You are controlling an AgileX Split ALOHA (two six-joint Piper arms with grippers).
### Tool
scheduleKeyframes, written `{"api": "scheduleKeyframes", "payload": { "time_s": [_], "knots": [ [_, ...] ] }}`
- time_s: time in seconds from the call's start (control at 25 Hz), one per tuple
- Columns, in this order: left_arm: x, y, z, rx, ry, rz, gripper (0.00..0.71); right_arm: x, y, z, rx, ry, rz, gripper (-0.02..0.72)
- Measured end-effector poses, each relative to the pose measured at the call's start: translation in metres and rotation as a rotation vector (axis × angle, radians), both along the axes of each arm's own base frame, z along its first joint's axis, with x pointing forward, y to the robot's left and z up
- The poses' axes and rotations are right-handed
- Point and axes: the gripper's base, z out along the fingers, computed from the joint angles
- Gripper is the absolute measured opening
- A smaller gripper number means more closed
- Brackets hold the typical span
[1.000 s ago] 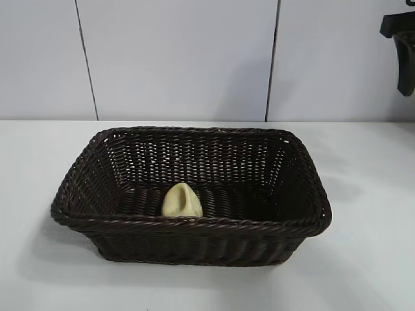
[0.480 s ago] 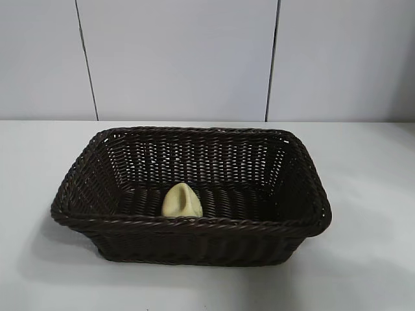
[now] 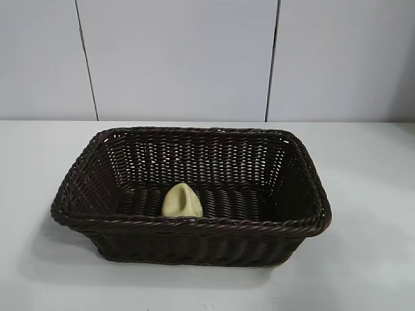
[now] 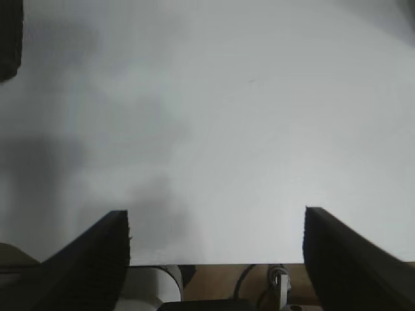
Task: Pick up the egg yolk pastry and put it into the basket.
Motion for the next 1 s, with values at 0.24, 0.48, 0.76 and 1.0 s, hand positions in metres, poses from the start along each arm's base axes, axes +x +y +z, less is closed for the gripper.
{"api": "scheduleKeyframes", "payload": {
  "time_s": [0.24,0.48,0.76,1.0],
  "knots": [
    [0.0,0.0,0.0,0.0,0.0,0.0,0.596,-0.019,0.002,-0.027,0.032,-0.099,0.012,0.54],
    [0.0,0.0,0.0,0.0,0.0,0.0,0.596,-0.029,0.004,-0.026,0.049,-0.201,0.018,0.54],
    [0.0,0.0,0.0,0.0,0.0,0.0,0.596,-0.063,0.003,-0.021,0.052,-0.435,0.023,0.54],
    [0.0,0.0,0.0,0.0,0.0,0.0,0.596,-0.073,0.003,-0.021,0.051,-0.501,0.024,0.54]
  ]
}}
